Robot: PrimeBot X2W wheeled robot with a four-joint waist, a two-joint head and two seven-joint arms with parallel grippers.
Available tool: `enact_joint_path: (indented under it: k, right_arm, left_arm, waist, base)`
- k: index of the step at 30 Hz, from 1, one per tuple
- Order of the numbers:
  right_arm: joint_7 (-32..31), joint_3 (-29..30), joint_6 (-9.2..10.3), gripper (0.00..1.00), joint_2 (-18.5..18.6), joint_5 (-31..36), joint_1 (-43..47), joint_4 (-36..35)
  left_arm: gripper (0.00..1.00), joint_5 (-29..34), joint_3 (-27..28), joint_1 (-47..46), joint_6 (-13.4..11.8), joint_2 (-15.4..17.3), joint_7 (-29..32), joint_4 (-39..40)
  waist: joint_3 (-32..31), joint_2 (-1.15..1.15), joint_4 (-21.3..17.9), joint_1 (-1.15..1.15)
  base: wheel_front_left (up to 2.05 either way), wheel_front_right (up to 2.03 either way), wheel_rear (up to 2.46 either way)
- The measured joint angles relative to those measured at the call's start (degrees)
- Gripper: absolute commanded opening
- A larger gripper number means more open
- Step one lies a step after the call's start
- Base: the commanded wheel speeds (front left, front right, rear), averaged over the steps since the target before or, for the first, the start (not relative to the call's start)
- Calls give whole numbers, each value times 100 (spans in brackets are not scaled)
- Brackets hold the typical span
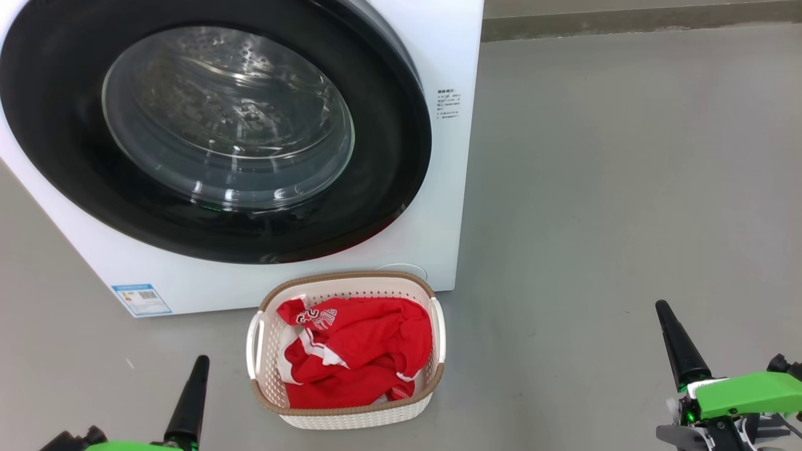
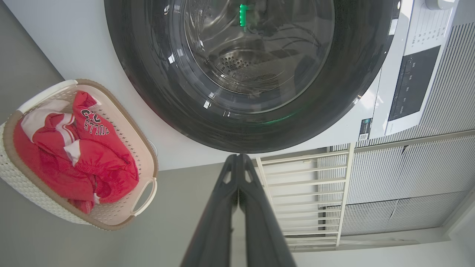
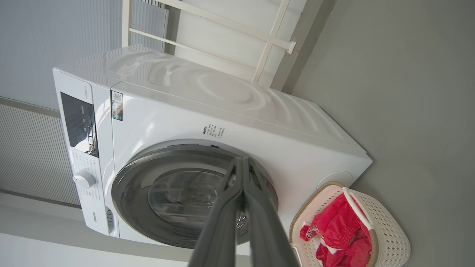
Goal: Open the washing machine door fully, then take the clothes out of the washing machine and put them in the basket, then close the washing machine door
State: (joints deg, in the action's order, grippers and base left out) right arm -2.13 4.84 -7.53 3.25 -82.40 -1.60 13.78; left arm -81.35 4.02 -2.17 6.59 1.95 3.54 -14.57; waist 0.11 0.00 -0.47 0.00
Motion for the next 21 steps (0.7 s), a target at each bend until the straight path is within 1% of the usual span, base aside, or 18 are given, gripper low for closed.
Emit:
enact_joint_path:
  k: [12, 15, 21]
  right_arm:
    - [-201, 56, 0, 0, 1, -775, -102, 112]
    - [-253, 71, 0, 0, 1, -993, -127, 137]
    - [-270, 94, 0, 0, 1, -1080, -194, 153]
  left_arm:
    - [0, -738, 40, -115, 9, 1, 199, -46]
    - [0, -967, 52, -168, 49, 2, 249, -54]
    - [0, -1040, 55, -177, 49, 2, 268, -65]
  waist:
    - [5, 0, 36, 0]
    - [7, 0, 45, 0]
    - [7, 0, 47, 0]
  base:
    - [0, 0, 0]
    - [0, 0, 0]
    - [0, 0, 0]
